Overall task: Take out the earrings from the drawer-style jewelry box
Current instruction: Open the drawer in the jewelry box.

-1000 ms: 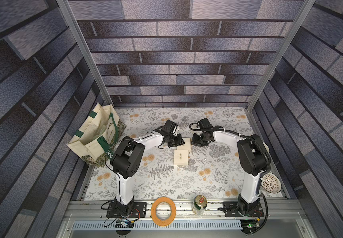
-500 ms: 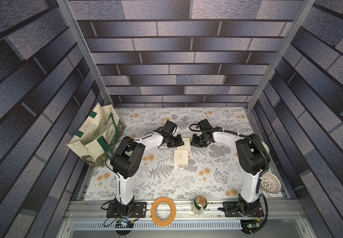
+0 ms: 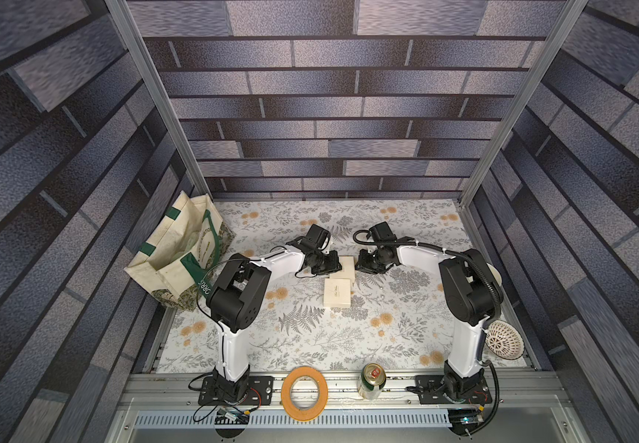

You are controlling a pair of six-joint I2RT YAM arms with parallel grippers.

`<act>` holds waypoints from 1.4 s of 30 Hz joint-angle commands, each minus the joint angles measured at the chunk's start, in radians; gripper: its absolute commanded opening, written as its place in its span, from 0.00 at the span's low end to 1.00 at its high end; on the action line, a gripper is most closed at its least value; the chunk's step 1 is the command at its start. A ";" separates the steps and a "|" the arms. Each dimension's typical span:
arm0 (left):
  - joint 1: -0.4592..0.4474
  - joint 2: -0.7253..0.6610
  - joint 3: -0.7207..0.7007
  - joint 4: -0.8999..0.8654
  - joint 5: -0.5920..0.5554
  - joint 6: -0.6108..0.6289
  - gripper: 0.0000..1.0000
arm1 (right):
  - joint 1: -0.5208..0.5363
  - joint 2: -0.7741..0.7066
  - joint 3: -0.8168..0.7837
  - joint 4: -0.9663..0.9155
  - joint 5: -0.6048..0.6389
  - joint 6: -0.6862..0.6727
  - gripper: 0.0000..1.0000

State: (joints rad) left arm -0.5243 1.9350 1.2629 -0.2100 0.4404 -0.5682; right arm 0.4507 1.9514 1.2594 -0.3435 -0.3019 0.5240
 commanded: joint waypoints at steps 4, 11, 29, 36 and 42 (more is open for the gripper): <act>-0.011 0.067 0.009 -0.104 -0.083 0.044 0.18 | -0.010 0.017 -0.012 0.021 -0.020 0.015 0.23; -0.010 0.086 0.012 -0.107 -0.082 0.044 0.18 | -0.015 0.017 -0.012 0.031 -0.027 0.020 0.22; -0.013 0.084 0.011 -0.108 -0.084 0.045 0.17 | -0.017 0.030 -0.026 0.058 -0.052 0.035 0.18; -0.013 0.084 0.010 -0.109 -0.083 0.047 0.18 | -0.019 0.032 -0.031 0.063 -0.052 0.036 0.17; -0.011 0.084 0.010 -0.111 -0.083 0.047 0.18 | -0.020 0.030 -0.029 0.066 -0.055 0.038 0.14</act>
State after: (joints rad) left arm -0.5297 1.9594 1.2953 -0.2241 0.4335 -0.5495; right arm 0.4358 1.9598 1.2404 -0.2859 -0.3435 0.5541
